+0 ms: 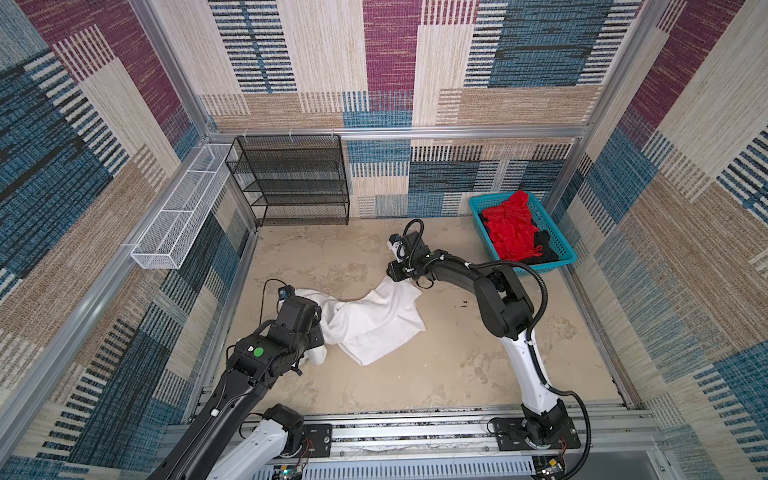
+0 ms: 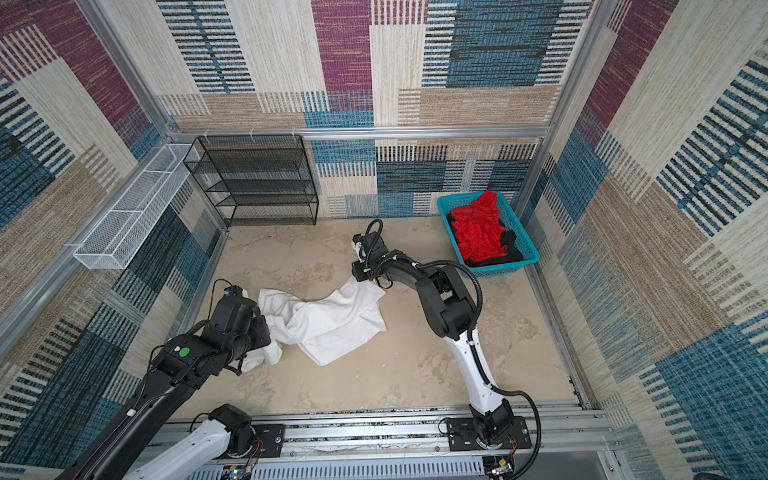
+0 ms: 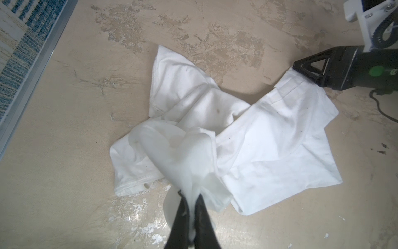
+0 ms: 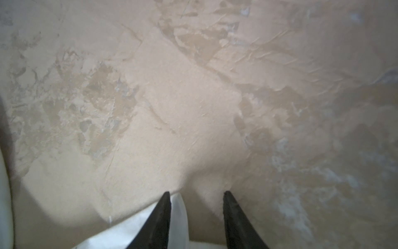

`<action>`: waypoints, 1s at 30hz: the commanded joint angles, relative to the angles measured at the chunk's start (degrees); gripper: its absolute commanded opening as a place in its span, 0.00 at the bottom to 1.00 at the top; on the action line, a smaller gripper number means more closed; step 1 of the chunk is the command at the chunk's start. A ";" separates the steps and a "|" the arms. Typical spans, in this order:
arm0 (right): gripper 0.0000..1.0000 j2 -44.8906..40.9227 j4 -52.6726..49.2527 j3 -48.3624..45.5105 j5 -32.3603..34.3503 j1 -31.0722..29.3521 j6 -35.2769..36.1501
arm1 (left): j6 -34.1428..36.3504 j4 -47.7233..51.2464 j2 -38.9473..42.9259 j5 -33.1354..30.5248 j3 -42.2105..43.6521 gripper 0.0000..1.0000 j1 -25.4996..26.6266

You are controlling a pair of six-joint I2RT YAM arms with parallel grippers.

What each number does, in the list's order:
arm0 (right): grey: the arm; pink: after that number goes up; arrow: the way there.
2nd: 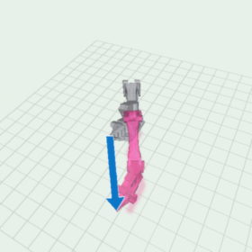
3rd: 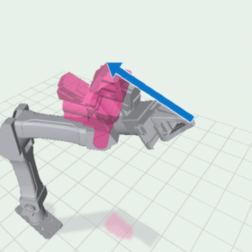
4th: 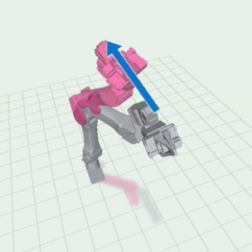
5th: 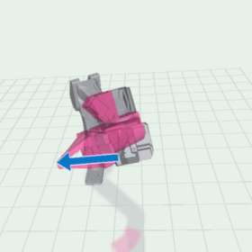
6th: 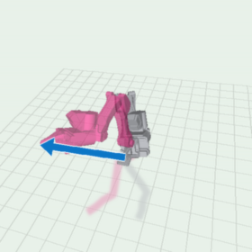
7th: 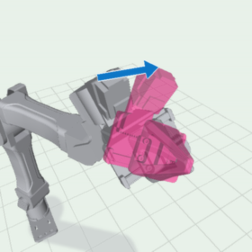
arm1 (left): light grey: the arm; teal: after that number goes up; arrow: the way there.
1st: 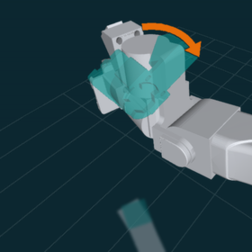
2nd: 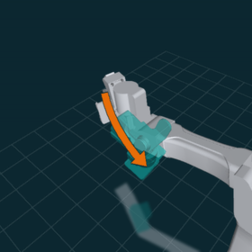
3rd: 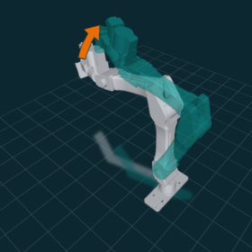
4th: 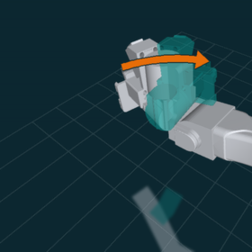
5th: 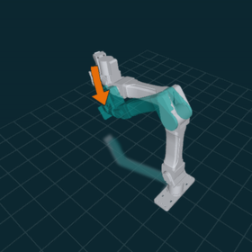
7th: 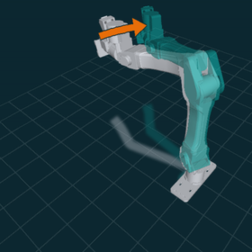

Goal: Fold and stack the t-shirts
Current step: 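Grasp the far shirt edge with the right gripper, pull away from left gripper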

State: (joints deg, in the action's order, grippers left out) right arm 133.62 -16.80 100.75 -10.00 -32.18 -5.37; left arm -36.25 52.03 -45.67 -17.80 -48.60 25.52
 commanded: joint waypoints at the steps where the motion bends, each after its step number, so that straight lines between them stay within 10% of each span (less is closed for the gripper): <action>1: 0.29 -1.61 0.44 -1.77 -0.32 -0.06 -0.09 | -0.40 -2.31 0.06 0.56 0.69 0.00 -0.06; 7: 0.00 -1.77 -0.99 -1.03 0.05 -0.06 0.63 | -0.44 -2.64 0.21 1.19 0.72 0.00 -0.13; 19: 0.00 -16.50 3.23 -5.81 -3.98 4.15 -1.85 | 6.72 -7.81 -7.38 1.77 -4.27 0.00 -1.61; 30: 0.00 -26.11 -6.21 -1.55 -1.34 14.34 1.38 | 18.64 -8.29 -27.95 7.78 -32.53 0.00 -8.57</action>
State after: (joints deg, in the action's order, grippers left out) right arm 110.17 -20.53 101.23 -12.95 -18.13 -5.04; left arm -22.22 43.44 -71.68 -13.08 -77.84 17.23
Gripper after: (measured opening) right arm 0.072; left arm 0.074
